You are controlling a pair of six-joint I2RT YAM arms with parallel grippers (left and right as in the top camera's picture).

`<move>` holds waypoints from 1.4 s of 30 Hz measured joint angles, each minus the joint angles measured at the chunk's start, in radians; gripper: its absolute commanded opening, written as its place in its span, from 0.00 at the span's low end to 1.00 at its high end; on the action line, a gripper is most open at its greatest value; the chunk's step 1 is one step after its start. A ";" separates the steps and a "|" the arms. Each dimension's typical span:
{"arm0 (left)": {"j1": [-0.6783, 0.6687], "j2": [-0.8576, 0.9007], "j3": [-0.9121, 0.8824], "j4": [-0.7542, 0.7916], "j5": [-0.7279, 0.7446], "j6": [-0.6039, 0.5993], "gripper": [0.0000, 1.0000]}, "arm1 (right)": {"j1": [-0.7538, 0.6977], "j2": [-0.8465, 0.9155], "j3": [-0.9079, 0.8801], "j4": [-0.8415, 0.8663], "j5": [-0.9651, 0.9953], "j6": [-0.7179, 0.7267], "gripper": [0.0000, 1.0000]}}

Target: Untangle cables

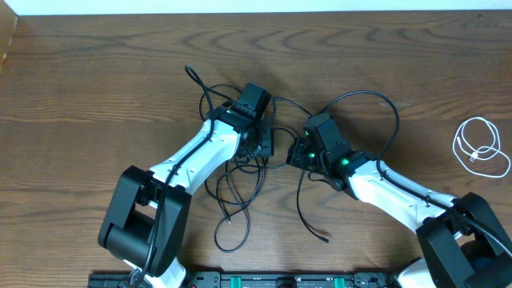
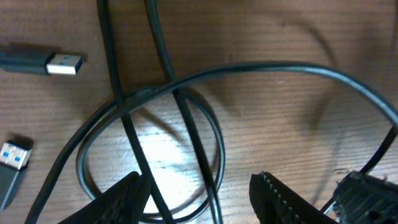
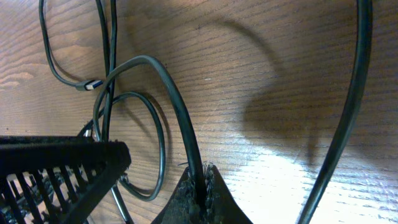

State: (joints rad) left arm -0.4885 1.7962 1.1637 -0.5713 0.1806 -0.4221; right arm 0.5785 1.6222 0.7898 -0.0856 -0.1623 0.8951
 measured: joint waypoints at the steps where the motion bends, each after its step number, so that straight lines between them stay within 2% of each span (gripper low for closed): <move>1: -0.001 0.000 0.000 0.008 0.000 0.000 0.57 | 0.000 0.000 0.000 -0.001 0.000 0.000 0.01; 6: -0.016 0.000 -0.037 0.087 0.000 0.000 0.56 | 0.000 0.000 0.000 -0.002 0.000 0.000 0.01; 7: -0.019 0.000 -0.047 0.097 0.000 -0.001 0.52 | 0.000 0.000 0.000 -0.003 0.001 0.000 0.01; 8: -0.023 0.000 -0.056 0.103 0.000 -0.002 0.46 | 0.000 0.000 0.000 -0.003 0.001 0.000 0.01; 9: -0.025 0.000 -0.063 0.106 -0.001 -0.003 0.36 | 0.000 0.000 0.000 -0.003 0.002 0.000 0.01; 10: -0.026 0.000 -0.069 0.108 -0.002 -0.005 0.25 | 0.000 0.000 0.000 -0.003 0.002 0.000 0.01; 11: -0.026 0.000 -0.072 0.108 -0.005 -0.007 0.10 | 0.000 0.000 0.000 -0.003 0.002 -0.003 0.01; 12: -0.026 0.000 -0.076 0.107 -0.015 -0.003 0.08 | 0.000 0.000 0.000 -0.003 0.002 -0.006 0.01; 19: -0.009 -0.004 -0.076 0.076 -0.034 -0.008 0.07 | 0.000 0.000 0.000 -0.010 0.016 -0.023 0.01; 27: 0.119 -0.167 -0.072 0.036 -0.038 -0.007 0.08 | 0.000 0.000 0.000 -0.053 0.154 -0.095 0.01; 31: 0.164 -0.182 -0.067 0.028 -0.049 0.008 0.07 | -0.014 0.000 0.001 -0.084 0.189 -0.145 0.01; 38: 0.211 -0.167 -0.067 0.026 -0.137 0.031 0.08 | -0.118 -0.004 0.117 -0.381 0.166 -0.279 0.01; 42: 0.232 -0.167 -0.067 0.019 -0.165 0.060 0.08 | -0.166 -0.011 0.217 -0.509 0.180 -0.362 0.07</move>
State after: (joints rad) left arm -0.2569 1.6291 1.0966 -0.5526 0.0158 -0.3618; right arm 0.4126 1.6115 1.0069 -0.5941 0.0177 0.5335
